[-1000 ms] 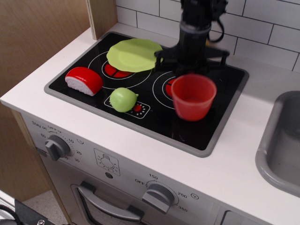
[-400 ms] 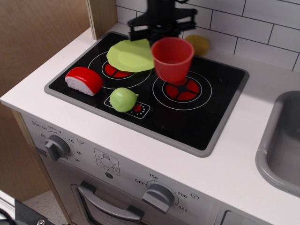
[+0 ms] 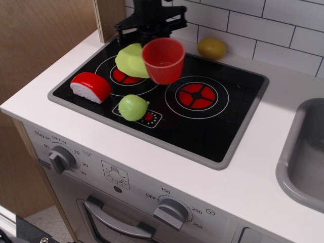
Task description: Put cup on plate
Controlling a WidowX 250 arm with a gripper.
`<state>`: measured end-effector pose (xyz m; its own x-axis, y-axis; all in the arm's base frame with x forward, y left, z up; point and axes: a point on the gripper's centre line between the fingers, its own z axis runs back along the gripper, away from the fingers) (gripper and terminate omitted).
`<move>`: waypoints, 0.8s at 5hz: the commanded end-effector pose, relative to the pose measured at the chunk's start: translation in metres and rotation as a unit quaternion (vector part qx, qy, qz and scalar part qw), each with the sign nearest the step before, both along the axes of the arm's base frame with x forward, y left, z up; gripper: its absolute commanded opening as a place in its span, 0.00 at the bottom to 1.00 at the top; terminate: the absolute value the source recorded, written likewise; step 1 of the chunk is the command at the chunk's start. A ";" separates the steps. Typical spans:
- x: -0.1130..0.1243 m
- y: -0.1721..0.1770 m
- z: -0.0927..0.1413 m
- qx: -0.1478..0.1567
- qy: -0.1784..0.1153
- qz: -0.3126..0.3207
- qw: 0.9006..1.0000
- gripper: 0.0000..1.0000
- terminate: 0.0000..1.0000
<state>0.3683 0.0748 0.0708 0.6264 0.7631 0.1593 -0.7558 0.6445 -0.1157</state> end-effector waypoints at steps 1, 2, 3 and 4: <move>0.016 0.034 0.035 0.003 -0.056 0.057 0.997 0.00 0.00; 0.022 0.037 0.032 -0.001 -0.056 0.092 0.994 0.00 0.00; 0.023 0.041 0.025 0.000 -0.050 0.131 0.990 0.00 0.00; 0.023 0.041 0.015 0.001 -0.038 0.142 0.989 0.00 0.00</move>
<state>0.3865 0.1132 0.0626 0.3874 0.9078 0.1607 -0.9043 0.4081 -0.1255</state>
